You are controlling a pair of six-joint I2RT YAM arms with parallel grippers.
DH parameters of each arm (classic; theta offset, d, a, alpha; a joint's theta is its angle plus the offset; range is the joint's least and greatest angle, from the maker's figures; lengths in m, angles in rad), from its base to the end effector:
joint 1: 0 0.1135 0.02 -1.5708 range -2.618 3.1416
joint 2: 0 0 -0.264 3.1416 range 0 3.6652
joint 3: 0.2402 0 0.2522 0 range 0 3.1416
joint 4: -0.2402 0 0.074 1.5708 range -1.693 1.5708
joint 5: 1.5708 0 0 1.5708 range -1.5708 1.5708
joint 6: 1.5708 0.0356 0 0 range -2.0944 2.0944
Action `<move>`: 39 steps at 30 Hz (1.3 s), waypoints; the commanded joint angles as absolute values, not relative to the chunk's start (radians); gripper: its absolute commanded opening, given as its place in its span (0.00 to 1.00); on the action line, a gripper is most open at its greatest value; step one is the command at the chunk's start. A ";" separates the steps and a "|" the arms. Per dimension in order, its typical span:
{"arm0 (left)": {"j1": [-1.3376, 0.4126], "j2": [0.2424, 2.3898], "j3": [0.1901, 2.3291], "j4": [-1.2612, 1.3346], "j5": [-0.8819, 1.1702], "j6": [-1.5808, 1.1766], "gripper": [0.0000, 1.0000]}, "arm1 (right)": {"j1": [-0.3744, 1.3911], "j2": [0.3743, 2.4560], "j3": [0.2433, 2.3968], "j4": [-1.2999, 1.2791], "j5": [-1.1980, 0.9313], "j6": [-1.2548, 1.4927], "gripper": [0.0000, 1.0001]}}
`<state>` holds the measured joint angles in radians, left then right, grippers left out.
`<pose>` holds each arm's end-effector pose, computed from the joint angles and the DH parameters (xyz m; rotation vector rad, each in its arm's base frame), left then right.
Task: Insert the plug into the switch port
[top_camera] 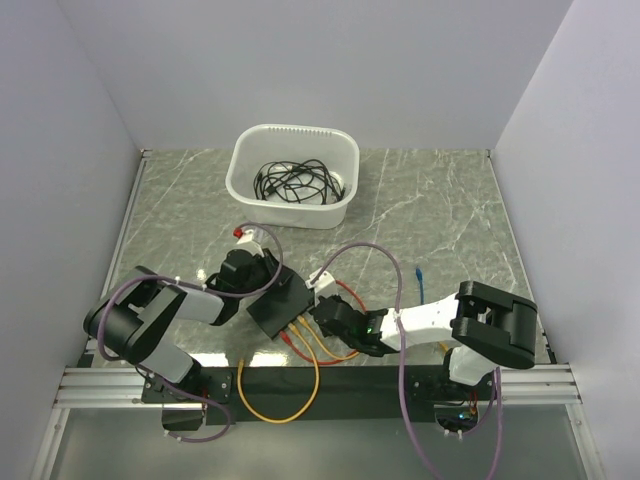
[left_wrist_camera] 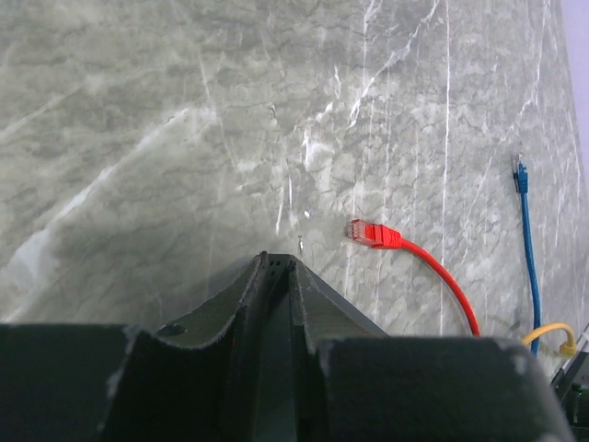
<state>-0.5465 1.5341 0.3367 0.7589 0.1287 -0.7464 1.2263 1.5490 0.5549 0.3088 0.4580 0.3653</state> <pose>0.2151 -0.1362 0.1247 -0.1261 2.1341 -0.9276 0.1094 0.2583 0.1378 -0.6931 2.0885 0.3842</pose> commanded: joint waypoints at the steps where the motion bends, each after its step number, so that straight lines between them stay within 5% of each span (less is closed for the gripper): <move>1: -0.578 1.542 0.264 0.607 0.268 -0.801 0.20 | 1.207 1.531 0.621 0.488 0.485 0.315 0.00; 39: -0.578 1.523 0.130 0.730 0.201 -0.934 0.20 | 1.015 1.637 0.744 0.637 0.207 0.092 0.00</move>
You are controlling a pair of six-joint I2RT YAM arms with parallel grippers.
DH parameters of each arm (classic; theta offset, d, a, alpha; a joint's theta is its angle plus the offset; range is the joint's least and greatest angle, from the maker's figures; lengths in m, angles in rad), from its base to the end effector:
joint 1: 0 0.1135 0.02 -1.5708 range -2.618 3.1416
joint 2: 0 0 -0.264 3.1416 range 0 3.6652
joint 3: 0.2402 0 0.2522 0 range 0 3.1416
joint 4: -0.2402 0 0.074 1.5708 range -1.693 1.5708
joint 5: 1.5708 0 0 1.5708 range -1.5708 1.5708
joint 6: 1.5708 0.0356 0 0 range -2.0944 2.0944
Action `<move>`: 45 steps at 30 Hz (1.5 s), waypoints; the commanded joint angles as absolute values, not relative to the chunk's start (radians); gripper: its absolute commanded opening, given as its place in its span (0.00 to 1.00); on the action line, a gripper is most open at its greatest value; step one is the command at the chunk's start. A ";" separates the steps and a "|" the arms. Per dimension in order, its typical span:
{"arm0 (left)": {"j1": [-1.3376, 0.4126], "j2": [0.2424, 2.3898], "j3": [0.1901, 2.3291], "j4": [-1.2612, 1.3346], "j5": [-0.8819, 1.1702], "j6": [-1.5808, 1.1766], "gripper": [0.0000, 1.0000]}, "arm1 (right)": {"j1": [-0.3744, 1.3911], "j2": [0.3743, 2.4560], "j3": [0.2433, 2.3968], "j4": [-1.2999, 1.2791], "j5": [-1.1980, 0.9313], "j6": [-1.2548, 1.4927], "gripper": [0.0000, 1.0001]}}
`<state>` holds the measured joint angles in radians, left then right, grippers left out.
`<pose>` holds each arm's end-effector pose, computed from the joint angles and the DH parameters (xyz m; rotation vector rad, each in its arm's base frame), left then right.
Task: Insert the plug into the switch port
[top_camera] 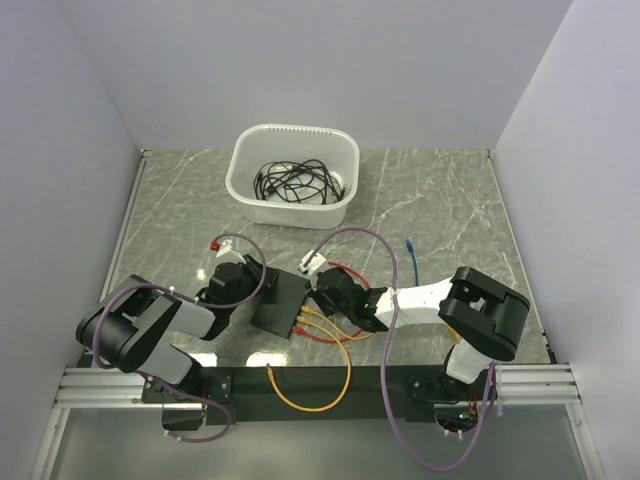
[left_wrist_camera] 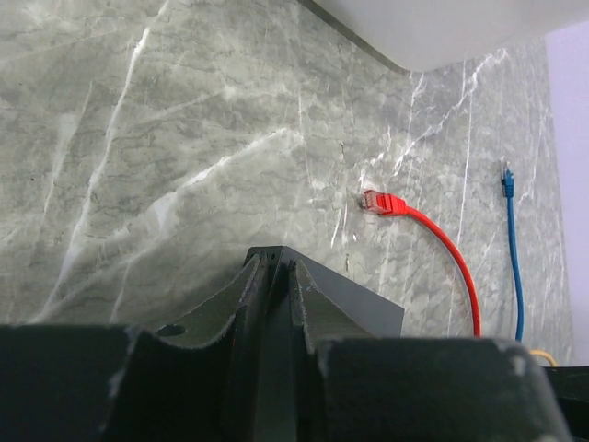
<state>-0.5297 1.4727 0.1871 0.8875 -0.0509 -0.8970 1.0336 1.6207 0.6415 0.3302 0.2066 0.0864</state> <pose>0.1922 -0.1104 0.1156 -0.4135 2.0343 -0.8623 0.1630 0.2594 0.1415 -0.9145 2.0360 0.3922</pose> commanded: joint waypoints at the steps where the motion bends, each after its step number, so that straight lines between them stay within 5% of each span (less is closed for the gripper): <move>1: -0.578 1.529 0.126 0.758 0.213 -0.937 0.19 | 1.014 1.637 0.749 0.640 0.206 0.094 0.00; 35: -0.681 1.851 0.077 1.187 0.252 -1.031 0.16 | 1.011 1.727 1.038 0.678 -0.035 0.078 0.00; 45: -0.724 1.827 0.103 1.128 0.212 -1.039 0.15 | 1.017 1.784 1.156 0.698 -0.043 0.147 0.00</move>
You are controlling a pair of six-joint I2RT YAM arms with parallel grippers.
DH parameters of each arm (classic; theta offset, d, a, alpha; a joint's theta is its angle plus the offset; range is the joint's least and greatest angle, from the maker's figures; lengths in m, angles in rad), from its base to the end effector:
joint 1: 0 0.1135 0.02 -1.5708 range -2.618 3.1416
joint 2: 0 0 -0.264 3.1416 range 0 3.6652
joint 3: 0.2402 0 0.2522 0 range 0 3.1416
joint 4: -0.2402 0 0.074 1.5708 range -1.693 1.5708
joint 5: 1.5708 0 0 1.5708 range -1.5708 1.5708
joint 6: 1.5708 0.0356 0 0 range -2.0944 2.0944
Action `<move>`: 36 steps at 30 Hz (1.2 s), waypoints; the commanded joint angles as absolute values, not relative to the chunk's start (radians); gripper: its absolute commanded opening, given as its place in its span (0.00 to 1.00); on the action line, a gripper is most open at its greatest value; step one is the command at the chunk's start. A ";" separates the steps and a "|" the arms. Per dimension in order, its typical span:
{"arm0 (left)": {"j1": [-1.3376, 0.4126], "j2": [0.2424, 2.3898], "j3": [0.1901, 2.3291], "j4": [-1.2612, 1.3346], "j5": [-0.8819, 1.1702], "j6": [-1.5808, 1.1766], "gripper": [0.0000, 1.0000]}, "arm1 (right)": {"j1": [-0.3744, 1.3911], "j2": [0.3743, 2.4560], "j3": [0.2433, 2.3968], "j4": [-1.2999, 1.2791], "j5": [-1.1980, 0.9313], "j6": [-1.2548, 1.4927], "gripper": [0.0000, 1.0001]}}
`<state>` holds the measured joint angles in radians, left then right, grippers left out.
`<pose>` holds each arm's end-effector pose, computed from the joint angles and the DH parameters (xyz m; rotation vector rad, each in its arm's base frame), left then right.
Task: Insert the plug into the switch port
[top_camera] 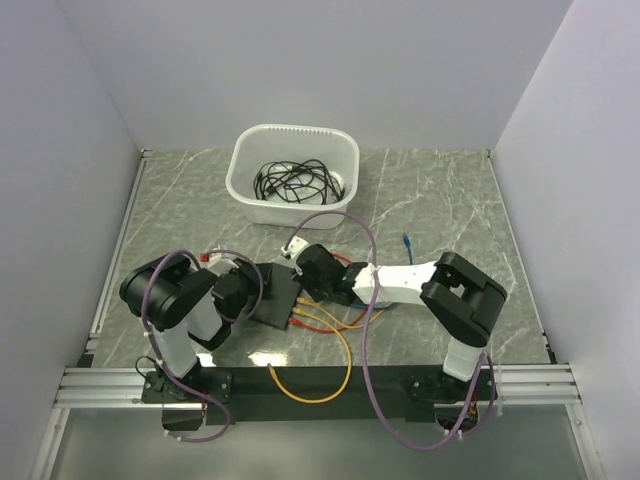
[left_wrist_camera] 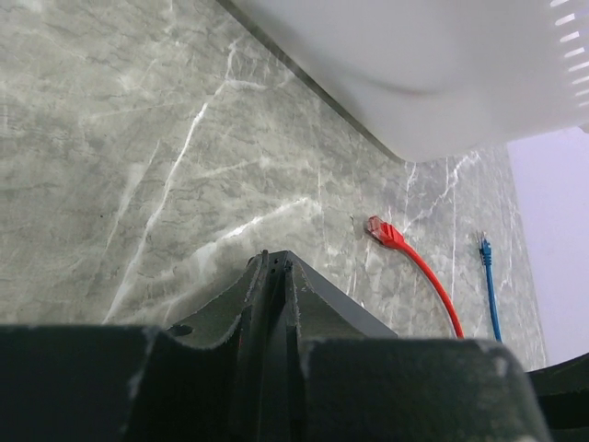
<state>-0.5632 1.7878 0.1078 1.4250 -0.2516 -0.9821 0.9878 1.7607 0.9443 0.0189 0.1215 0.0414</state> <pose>0.1863 -0.1072 0.0939 -0.5753 1.8155 -0.8508 0.2005 0.2962 0.1571 -1.0359 2.1530 0.3522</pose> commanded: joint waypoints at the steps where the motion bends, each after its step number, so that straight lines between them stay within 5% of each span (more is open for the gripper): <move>1: -0.727 1.821 0.106 1.118 0.210 -1.039 0.15 | 1.019 1.789 1.166 0.703 -0.041 0.149 0.00; 36: -0.796 1.851 0.153 1.028 0.152 -1.022 0.13 | 1.022 1.744 1.233 1.014 -0.163 0.183 0.00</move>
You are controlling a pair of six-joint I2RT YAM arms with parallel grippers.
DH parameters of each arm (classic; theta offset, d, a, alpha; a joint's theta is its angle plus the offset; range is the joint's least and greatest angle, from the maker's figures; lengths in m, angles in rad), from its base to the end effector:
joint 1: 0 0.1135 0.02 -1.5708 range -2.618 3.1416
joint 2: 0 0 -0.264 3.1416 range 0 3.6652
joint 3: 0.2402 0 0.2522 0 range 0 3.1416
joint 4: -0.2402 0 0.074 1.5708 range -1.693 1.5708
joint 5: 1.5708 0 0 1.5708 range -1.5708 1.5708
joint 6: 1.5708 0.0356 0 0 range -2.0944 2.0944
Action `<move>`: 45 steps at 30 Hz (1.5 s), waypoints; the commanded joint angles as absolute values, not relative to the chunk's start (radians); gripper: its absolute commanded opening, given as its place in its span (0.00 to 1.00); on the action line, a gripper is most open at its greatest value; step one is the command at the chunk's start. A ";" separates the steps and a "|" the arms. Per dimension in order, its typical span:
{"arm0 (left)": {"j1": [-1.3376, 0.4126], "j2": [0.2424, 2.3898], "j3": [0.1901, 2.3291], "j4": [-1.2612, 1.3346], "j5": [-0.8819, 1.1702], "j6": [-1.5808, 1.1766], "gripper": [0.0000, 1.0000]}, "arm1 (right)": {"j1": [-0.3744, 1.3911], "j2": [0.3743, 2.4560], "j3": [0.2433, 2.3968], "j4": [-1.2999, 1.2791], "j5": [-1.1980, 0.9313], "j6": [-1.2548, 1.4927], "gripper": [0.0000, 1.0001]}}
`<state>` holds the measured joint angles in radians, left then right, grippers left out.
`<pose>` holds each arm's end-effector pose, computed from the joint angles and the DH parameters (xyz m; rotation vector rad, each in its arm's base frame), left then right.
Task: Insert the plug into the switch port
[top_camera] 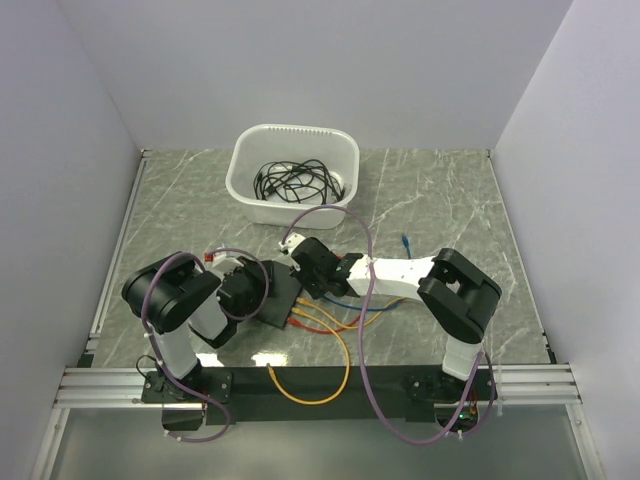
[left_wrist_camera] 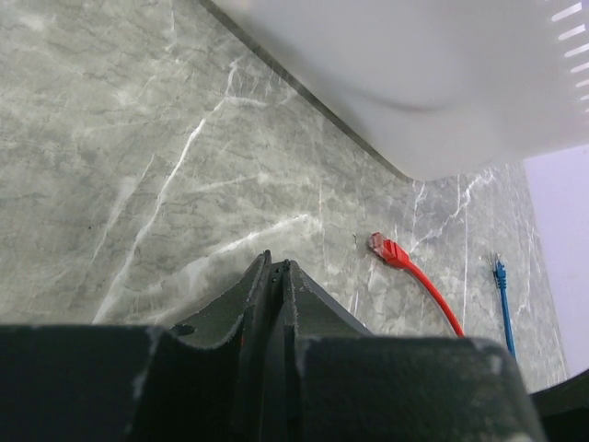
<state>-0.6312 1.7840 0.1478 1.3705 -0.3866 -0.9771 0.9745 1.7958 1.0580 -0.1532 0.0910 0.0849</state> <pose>0.1879 -0.1207 0.0951 -0.5963 1.7909 -0.7741 0.2101 0.3038 0.1653 -1.0347 2.2639 0.3469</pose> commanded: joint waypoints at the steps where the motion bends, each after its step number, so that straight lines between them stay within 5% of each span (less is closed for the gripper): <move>1: -0.798 1.853 0.158 1.022 0.149 -1.020 0.13 | 1.020 1.747 1.239 1.015 -0.170 0.186 0.00; 11: -0.804 1.844 0.156 0.986 0.123 -1.029 0.13 | 1.019 1.744 1.250 0.970 -0.125 0.158 0.00; 22: -0.802 1.582 0.250 0.626 0.005 -0.990 0.37 | 0.993 1.664 0.983 0.927 0.049 0.160 0.00; 27: -0.781 1.430 0.276 0.458 -0.048 -0.947 0.49 | 0.986 1.597 0.925 0.870 0.097 0.158 0.17; 35: -0.680 1.293 0.318 0.312 -0.048 -0.862 0.54 | 0.988 1.460 0.804 0.827 0.141 0.163 0.47; 45: -0.577 1.148 0.386 0.172 -0.048 -0.789 0.56 | 0.989 1.263 0.660 0.715 0.242 0.190 0.50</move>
